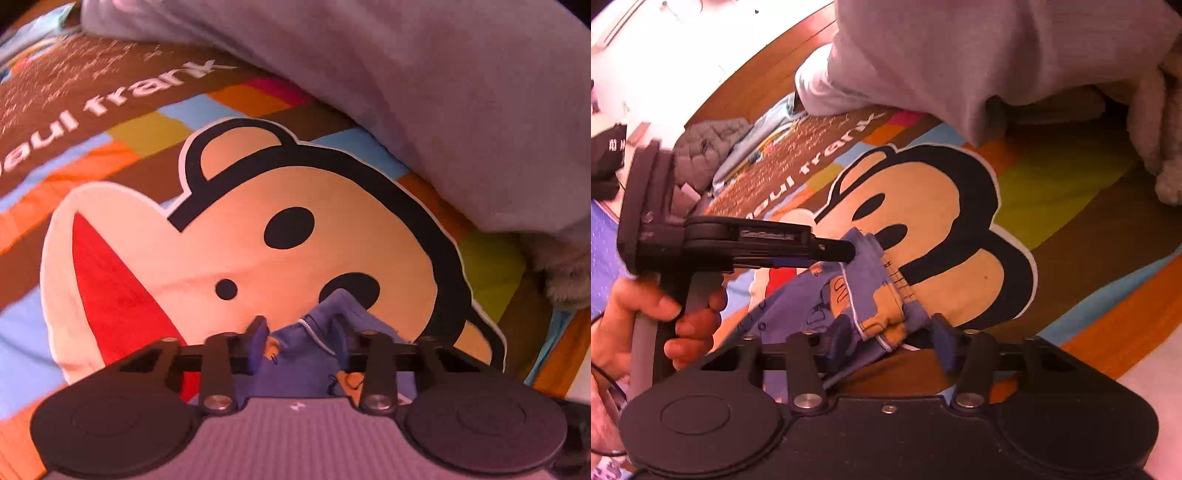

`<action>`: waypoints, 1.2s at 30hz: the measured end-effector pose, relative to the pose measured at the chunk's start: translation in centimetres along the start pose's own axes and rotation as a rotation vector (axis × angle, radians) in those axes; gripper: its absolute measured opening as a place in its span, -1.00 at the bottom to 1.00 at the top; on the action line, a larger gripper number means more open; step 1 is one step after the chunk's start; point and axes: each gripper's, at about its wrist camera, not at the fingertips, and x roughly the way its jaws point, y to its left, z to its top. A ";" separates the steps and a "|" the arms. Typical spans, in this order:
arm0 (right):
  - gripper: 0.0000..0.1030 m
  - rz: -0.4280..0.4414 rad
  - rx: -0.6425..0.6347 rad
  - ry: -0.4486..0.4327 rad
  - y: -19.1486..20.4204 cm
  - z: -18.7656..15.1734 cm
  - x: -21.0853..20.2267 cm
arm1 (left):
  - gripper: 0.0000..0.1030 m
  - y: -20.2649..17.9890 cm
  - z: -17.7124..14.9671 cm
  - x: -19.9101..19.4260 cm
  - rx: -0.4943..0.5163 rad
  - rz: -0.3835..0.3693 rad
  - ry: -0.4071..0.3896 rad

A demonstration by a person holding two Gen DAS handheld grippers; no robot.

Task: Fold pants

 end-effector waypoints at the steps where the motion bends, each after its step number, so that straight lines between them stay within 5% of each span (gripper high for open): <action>1: -0.19 -0.001 -0.003 0.003 0.1 0.0 0.1 | -0.46 -0.3 0.2 0.1 0.002 -0.001 0.001; 3: -0.52 0.002 -0.009 0.017 0.2 0.0 0.3 | -0.71 -1.3 0.4 0.1 0.028 0.010 -0.003; 5: -0.64 0.011 -0.009 0.021 0.2 0.0 0.4 | -0.79 -2.2 0.6 -0.1 0.051 0.048 -0.007; 14: -0.70 -0.004 0.024 -0.133 -0.2 0.2 -1.7 | -0.80 -4.3 2.0 -1.0 0.002 0.075 -0.064; 17: -0.69 -0.006 0.062 -0.122 -0.8 0.4 -1.6 | -0.64 -3.3 2.2 0.2 -0.113 0.060 -0.016; 19: -0.67 -0.012 0.101 -0.102 -1.5 0.5 -1.3 | -0.35 -2.3 2.2 0.0 -0.194 0.042 -0.027; 20: -0.67 -0.016 0.104 -0.104 -1.6 0.4 -1.4 | 0.12 -1.7 2.2 -0.3 -0.233 0.038 -0.041; 21: -0.67 -0.022 0.098 -0.107 -1.5 0.3 -1.4 | 0.39 -1.2 2.1 -1.0 -0.266 0.046 -0.069; 25: -0.65 -0.035 0.080 -0.123 -1.2 0.1 -1.7 | 0.49 0.1 1.6 -4.0 -0.256 0.103 -0.165; 27: -0.51 -0.043 0.082 -0.128 -1.3 0.1 -1.7 | 0.72 0.9 0.6 -5.7 -0.240 0.124 -0.189; 29: -0.41 -0.066 0.085 -0.148 -1.4 0.1 -2.3 | 0.73 1.7 -0.9 -7.6 -0.229 0.139 -0.220; 32: 0.07 -0.070 0.065 -0.212 -1.4 0.2 -3.3 | 0.73 2.8 -4.6 -10.3 -0.186 0.179 -0.242; 36: 0.09 0.023 -0.049 -0.267 0.1 -0.2 -4.2 | 0.74 4.7 -10.6 -13.3 -0.152 0.265 -0.237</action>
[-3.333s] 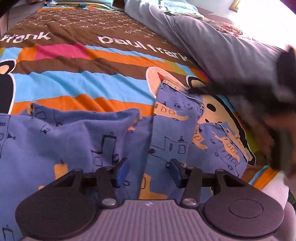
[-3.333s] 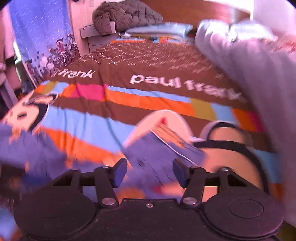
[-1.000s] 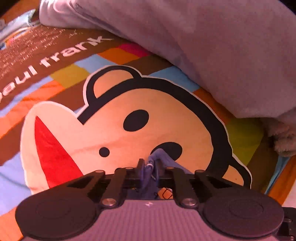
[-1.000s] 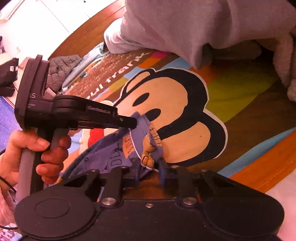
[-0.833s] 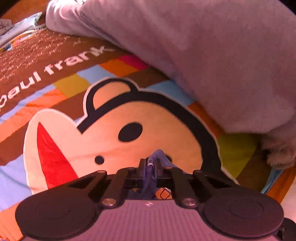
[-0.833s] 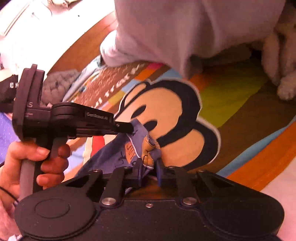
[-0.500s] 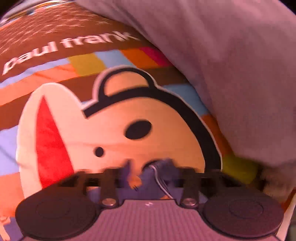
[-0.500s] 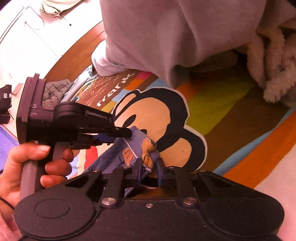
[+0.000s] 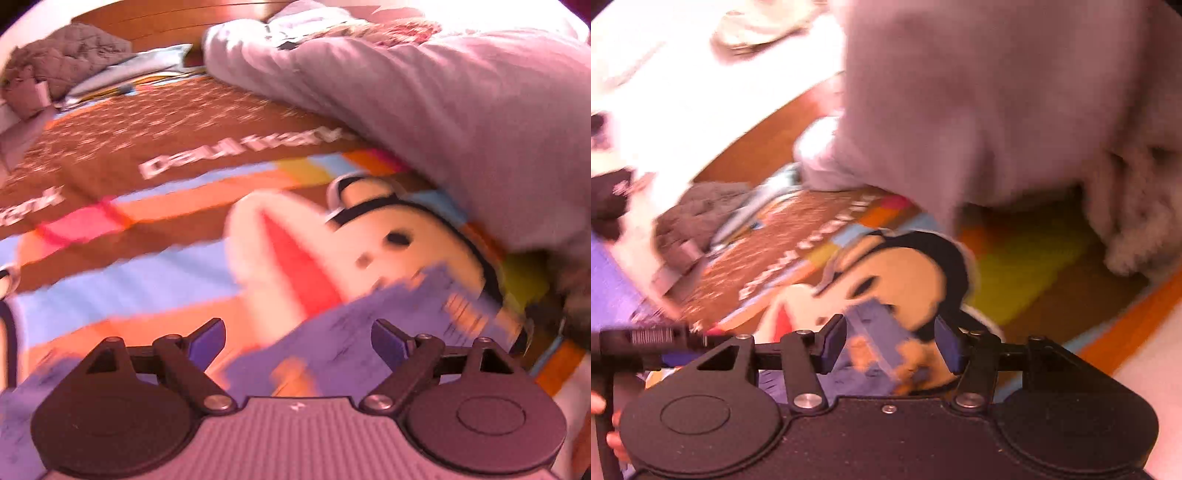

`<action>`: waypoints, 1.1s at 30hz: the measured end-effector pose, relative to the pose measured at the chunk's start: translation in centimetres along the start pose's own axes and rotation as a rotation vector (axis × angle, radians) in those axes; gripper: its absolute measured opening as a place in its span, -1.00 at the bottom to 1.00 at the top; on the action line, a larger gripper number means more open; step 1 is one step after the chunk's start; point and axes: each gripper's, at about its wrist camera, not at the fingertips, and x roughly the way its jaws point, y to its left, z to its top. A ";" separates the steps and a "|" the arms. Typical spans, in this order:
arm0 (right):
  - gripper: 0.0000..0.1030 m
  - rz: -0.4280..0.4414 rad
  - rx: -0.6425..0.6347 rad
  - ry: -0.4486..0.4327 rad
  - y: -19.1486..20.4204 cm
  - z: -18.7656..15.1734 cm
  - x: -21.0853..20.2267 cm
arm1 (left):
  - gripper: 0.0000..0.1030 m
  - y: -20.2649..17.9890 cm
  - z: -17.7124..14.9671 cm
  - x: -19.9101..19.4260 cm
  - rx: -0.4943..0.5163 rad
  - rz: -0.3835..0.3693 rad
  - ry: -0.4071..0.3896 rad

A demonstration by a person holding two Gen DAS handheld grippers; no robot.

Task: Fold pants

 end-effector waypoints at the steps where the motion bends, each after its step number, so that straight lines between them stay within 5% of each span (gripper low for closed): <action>1: 0.10 0.049 -0.035 0.017 0.7 -0.2 0.2 | 0.74 1.0 -1.3 -0.7 -0.003 0.024 0.014; 5: 0.60 0.224 -0.017 0.221 2.1 -1.3 2.6 | 0.85 4.6 -5.6 -2.6 -0.033 0.106 0.089; 8: 0.67 0.195 0.023 0.320 2.7 -1.9 4.2 | 0.87 7.7 -8.1 -3.7 -0.075 0.175 0.150; 13: 0.69 0.146 0.083 0.314 2.4 -1.8 4.2 | 0.87 12.8 -10.2 -7.8 -0.129 0.260 0.124; 15: 0.88 0.146 0.022 0.298 3.2 -2.0 3.3 | 0.87 14.6 -9.8 -9.3 -0.149 0.268 0.089; 21: 0.94 0.231 -0.308 0.262 8.2 -3.9 2.0 | 0.88 18.9 -5.8 -9.4 -0.180 0.242 0.011; 24: 0.98 0.275 -0.452 0.287 12.4 -3.9 2.7 | 0.89 19.7 -3.3 -7.0 -0.142 0.173 0.029; 29: 0.98 0.379 -0.634 0.284 19.4 -3.7 5.6 | 0.88 19.4 -1.1 -2.0 0.065 0.148 0.126; 33: 0.94 0.380 -0.727 0.269 21.3 -5.7 7.8 | 0.56 18.8 -1.2 0.9 0.220 0.148 0.200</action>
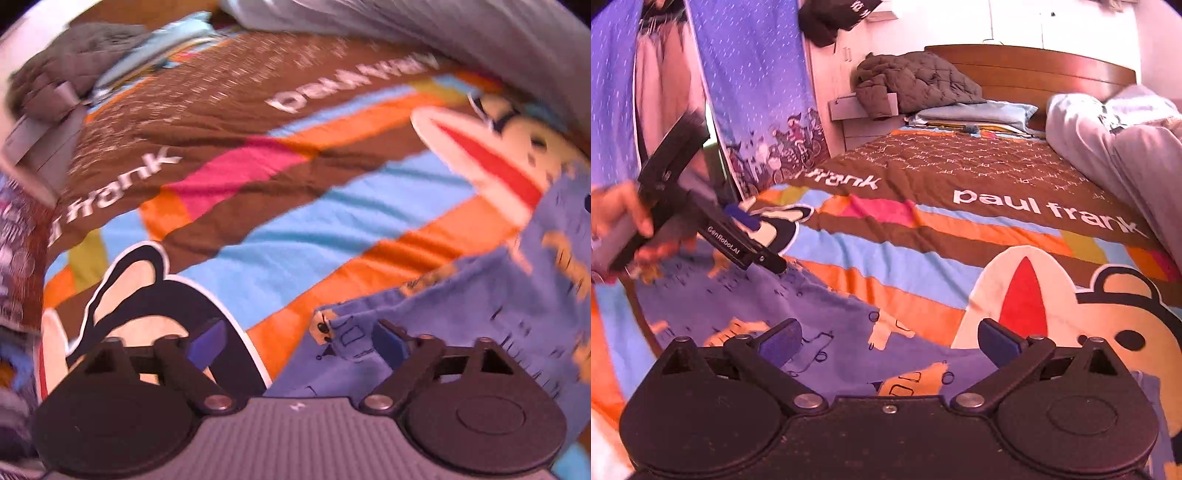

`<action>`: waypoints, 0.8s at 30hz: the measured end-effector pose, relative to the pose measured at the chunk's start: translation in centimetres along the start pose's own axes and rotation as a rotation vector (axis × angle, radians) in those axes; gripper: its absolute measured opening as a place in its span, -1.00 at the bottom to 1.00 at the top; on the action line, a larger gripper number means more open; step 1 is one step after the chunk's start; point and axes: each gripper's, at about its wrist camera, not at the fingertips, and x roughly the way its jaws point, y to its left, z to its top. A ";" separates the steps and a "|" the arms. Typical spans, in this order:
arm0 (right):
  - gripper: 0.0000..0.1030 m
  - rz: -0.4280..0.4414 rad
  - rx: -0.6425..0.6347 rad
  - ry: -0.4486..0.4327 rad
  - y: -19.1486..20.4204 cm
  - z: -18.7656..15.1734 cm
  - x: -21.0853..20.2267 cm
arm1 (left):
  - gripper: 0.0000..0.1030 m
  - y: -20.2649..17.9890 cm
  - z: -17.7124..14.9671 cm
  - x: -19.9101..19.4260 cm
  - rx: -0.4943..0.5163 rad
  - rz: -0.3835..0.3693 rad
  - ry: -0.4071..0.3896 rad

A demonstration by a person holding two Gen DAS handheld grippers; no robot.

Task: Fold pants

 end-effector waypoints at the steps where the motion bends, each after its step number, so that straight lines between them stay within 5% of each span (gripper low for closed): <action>1: 0.93 0.002 0.021 0.019 -0.1 -0.4 0.6 | 0.48 -0.2 0.1 0.6 0.025 -0.013 0.026; 4: 0.89 0.010 0.099 0.096 -0.8 -1.3 2.0 | 0.08 -0.9 0.1 1.8 0.103 -0.058 0.061; 7: 0.89 0.014 0.114 0.105 -1.0 -1.5 2.2 | -0.65 -1.7 0.2 2.0 0.148 -0.073 0.047; 11: 0.90 0.015 0.136 0.137 -1.2 -2.3 2.9 | -0.85 -2.2 0.8 2.2 0.143 -0.001 0.028; 14: 0.94 -0.018 0.169 0.177 -1.5 -2.7 3.3 | -0.85 -0.8 1.6 2.1 0.037 0.033 -0.004; 16: 0.98 -0.048 0.186 0.185 -1.8 -2.9 3.3 | -0.85 0.4 1.9 2.6 -0.050 -0.003 0.027; 20: 0.99 -0.075 0.220 0.218 -2.4 -3.4 3.7 | -0.75 -1.0 1.3 3.3 0.008 0.058 0.025; 22: 0.98 -0.074 0.224 0.215 -2.5 -3.5 3.7 | -0.40 -1.5 1.5 2.7 -0.002 0.080 0.020; 24: 0.98 -0.091 0.241 0.186 -2.7 -3.5 2.8 | 0.51 -1.8 1.5 1.5 -0.026 0.080 0.001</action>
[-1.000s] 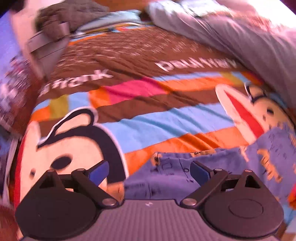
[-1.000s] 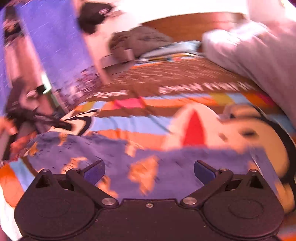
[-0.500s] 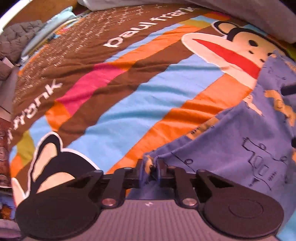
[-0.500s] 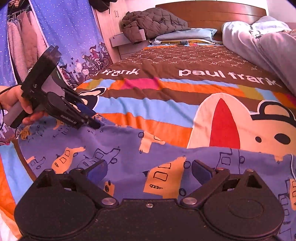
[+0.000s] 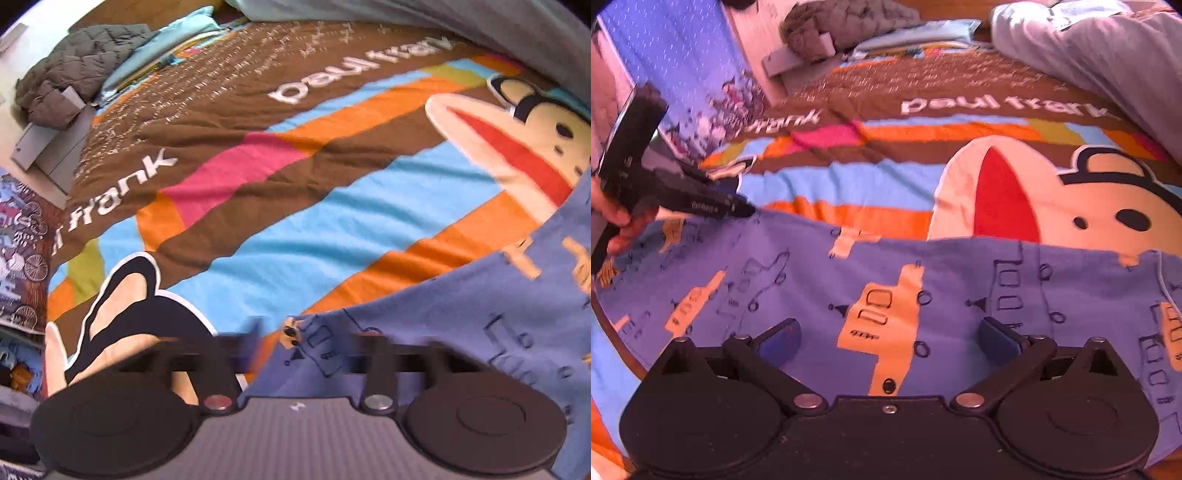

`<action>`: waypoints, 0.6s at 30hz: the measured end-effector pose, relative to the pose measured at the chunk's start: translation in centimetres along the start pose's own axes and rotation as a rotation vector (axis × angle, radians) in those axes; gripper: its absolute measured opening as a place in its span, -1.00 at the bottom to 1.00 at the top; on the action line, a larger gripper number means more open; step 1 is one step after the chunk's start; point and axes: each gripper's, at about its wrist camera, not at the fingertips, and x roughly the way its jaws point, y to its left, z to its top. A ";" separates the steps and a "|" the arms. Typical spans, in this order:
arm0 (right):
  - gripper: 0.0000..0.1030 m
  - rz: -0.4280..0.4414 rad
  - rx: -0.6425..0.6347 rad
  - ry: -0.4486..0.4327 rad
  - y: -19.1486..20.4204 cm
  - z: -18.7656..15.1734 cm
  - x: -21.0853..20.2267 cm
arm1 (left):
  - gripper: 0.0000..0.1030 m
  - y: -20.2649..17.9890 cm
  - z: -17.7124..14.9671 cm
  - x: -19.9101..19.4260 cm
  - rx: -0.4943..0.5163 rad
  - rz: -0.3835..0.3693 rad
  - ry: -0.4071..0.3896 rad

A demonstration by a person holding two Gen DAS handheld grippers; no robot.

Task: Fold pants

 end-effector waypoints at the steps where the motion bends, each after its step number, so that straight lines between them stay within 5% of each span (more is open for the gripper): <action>1: 0.98 -0.031 0.020 -0.023 -0.2 0.0 -0.8 | 0.58 0.0 -0.1 -0.9 -0.018 -0.015 -0.031; 6: 0.98 -0.075 0.120 -0.094 -3.9 -0.6 -4.5 | 0.91 -2.3 -1.6 -3.7 -0.074 -0.077 -0.064; 10: 0.96 -0.149 0.396 -0.035 -10.6 -0.7 -4.9 | 0.92 -6.0 -5.2 -2.6 -0.110 -0.072 0.062; 12: 0.92 -0.098 0.533 -0.093 -13.7 -1.3 -6.5 | 0.99 -6.5 -7.3 -3.4 -0.188 -0.023 -0.003; 18: 0.98 -0.084 0.703 -0.231 -18.8 -3.3 -11.0 | 0.99 -4.8 -6.7 -4.6 -0.318 -0.044 0.068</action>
